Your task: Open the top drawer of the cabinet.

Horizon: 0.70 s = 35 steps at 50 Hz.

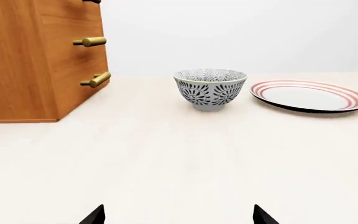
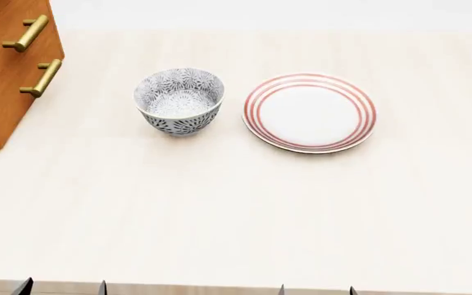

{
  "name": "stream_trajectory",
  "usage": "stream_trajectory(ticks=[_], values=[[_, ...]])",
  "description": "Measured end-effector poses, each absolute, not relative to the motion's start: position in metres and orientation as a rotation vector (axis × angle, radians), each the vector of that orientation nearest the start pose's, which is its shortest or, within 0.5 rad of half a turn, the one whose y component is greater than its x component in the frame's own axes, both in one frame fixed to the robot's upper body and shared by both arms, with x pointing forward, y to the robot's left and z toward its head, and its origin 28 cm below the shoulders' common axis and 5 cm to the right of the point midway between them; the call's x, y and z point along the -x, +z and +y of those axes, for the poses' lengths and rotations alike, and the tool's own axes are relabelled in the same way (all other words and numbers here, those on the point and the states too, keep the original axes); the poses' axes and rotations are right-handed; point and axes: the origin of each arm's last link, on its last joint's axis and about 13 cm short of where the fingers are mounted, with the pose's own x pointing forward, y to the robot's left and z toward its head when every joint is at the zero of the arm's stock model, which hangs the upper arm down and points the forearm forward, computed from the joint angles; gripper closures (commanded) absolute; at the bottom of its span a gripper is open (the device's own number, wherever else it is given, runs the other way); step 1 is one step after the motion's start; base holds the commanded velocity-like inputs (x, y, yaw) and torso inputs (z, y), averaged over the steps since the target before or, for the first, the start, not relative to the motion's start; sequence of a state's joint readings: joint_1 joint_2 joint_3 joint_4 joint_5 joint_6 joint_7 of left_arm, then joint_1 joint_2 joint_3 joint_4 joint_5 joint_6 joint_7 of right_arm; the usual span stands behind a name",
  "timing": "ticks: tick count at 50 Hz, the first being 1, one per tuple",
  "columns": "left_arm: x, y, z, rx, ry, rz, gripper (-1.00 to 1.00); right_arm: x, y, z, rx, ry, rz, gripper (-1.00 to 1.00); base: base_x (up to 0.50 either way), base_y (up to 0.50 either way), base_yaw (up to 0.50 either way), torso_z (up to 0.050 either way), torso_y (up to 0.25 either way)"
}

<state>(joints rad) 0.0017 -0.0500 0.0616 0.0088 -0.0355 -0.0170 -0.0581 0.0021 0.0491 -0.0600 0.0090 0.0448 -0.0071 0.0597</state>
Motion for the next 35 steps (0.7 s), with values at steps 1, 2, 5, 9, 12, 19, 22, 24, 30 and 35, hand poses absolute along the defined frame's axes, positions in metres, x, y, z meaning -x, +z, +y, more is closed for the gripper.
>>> stream_trajectory(ticks=[1, 2, 5, 9, 12, 19, 22, 24, 30, 35], values=[[-0.2095, 0.0130, 0.2049, -0.016, -0.003, 0.013, -1.00, -0.2105, 0.0116, -0.0962, 0.005, 0.000, 0.002, -1.00, 0.00, 0.00, 0.00, 0.000, 0.000], [-0.2094, 0.0129, 0.2049, -0.017, -0.003, 0.014, -1.00, -0.2105, 0.0116, -0.0962, 0.005, 0.000, 0.003, -1.00, 0.00, 0.00, 0.00, 0.000, 0.000], [-0.2093, 0.0127, 0.2048, -0.019, -0.001, 0.017, -1.00, -0.2105, 0.0114, -0.0963, 0.005, 0.000, 0.003, -1.00, 0.00, 0.00, 0.00, 0.000, 0.000], [-0.2092, 0.0125, 0.2047, -0.020, -0.001, 0.019, -1.00, -0.2106, 0.0112, -0.0964, 0.004, -0.001, 0.003, -1.00, 0.00, 0.00, 0.00, 0.000, 0.000], [-0.2090, 0.0125, 0.2046, -0.019, -0.002, 0.022, -1.00, -0.2105, 0.0110, -0.0964, 0.004, -0.001, 0.004, -1.00, 0.00, 0.00, 0.00, 0.039, 0.000], [-0.2091, 0.0125, 0.2043, -0.017, -0.007, 0.027, -1.00, -0.2106, 0.0109, -0.0964, 0.005, 0.000, 0.004, -1.00, 0.00, 0.00, 0.00, 0.050, 0.000], [-0.2091, 0.0125, 0.2042, -0.017, -0.007, 0.028, -1.00, -0.2106, 0.0109, -0.0965, 0.005, 0.000, 0.003, -1.00, 0.00, 0.00, 0.00, 0.050, 0.000], [-0.2091, 0.0126, 0.2042, -0.016, -0.008, 0.028, -1.00, -0.2106, 0.0107, -0.0965, 0.005, 0.000, 0.003, -1.00, 0.00, 0.00, 0.00, 0.050, 0.000], [-0.2091, 0.0128, 0.2041, -0.015, -0.008, 0.029, -1.00, -0.2107, 0.0106, -0.0966, 0.005, 0.000, 0.003, -1.00, 0.00, 0.00, 0.00, 0.050, 0.000], [-0.2090, 0.0129, 0.2041, -0.015, -0.009, 0.030, -1.00, -0.2107, 0.0105, -0.0967, 0.005, 0.001, 0.003, -1.00, 0.00, 0.00, 0.00, 0.050, 0.000]])
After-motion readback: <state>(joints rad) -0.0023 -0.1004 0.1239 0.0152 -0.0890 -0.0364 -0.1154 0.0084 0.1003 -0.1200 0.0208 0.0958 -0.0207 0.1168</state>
